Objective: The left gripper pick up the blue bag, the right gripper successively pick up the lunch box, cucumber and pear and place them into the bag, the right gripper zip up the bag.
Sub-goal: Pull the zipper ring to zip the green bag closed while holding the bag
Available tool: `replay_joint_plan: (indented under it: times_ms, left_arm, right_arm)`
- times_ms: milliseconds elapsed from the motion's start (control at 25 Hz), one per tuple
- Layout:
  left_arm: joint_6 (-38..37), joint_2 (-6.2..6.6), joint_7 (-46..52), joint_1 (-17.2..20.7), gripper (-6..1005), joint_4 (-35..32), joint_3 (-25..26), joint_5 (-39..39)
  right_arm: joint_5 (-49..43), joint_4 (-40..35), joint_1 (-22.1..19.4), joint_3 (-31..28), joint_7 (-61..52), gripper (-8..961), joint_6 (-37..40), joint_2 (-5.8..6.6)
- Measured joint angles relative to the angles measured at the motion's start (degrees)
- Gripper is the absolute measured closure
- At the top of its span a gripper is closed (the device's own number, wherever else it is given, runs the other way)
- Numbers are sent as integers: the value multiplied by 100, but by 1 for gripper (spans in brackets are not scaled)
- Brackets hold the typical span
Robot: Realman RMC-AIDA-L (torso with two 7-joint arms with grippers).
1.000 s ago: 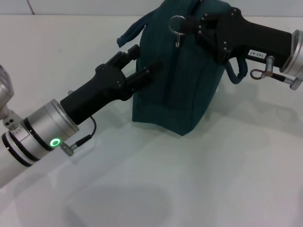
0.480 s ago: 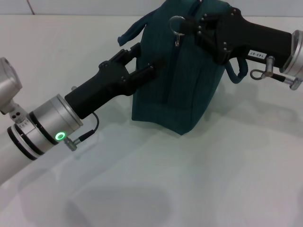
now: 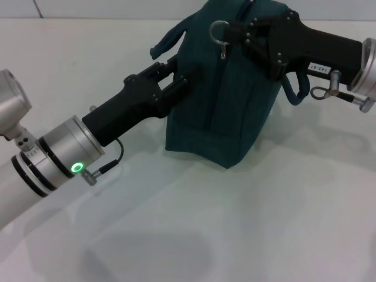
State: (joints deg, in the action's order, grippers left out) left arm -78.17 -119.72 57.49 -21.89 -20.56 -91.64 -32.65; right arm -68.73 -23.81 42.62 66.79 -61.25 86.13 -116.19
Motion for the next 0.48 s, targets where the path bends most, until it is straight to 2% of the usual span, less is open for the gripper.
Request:
replay_joint_plan:
  times_ms: [40,280,400,480]
  left_arm:
    - [-1,1,-4,0,309,2,7,0]
    - [-7,1,-7,22,538,-36,15,12]
    - [-9,1,-8,22,748,-36,15,15]
    - [-11,1,-9,13,774,-36,14,11]
  right_arm:
    - [0,0,0,0,0,946,-3,0]
    - [0,0,0,0,0,946,-41,0]
    - [0,0,0,-3,-1,946,-47,0]
    - [0,0,0,-12,-1,946,-52,0]
